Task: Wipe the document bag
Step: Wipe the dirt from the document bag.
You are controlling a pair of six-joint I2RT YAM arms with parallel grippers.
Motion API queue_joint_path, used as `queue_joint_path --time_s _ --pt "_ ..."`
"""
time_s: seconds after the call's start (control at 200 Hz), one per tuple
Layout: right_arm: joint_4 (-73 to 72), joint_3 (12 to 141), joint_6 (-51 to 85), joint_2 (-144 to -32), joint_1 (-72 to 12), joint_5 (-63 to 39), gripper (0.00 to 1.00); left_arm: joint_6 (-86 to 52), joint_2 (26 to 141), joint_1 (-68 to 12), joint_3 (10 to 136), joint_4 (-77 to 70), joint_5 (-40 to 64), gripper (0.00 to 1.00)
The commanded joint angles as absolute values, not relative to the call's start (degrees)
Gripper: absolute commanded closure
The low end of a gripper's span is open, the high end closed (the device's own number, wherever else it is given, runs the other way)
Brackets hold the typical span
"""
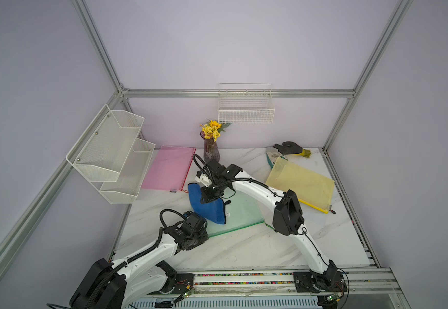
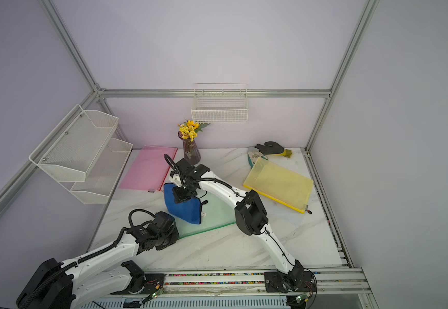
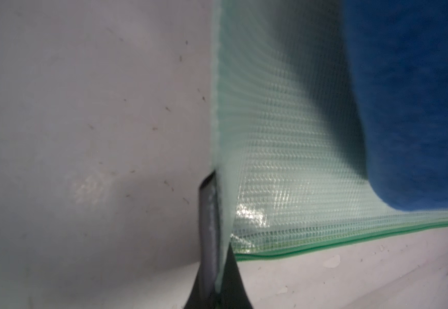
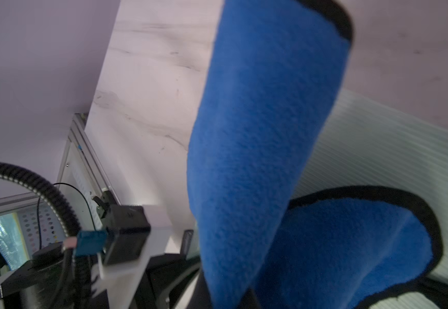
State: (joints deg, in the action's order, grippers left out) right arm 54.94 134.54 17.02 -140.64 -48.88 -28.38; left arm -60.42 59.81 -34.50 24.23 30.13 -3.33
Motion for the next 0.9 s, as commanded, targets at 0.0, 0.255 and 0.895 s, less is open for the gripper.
queue_joint_path --time_s 0.0,0.255,0.895 --pt "55.43 136.61 20.02 -146.32 -46.06 -29.55 1.00 -59.06 59.60 -34.10 25.35 29.75 -3.52 1.00" --pt "51.29 112.80 19.09 -135.00 -37.25 -8.18 1.00 -59.88 56.28 -34.10 24.64 32.11 -4.48 1.00" --pt "54.33 115.36 17.69 -130.81 -48.17 -40.07 1.00 -61.08 55.99 -33.84 24.60 30.84 -5.36 1.00"
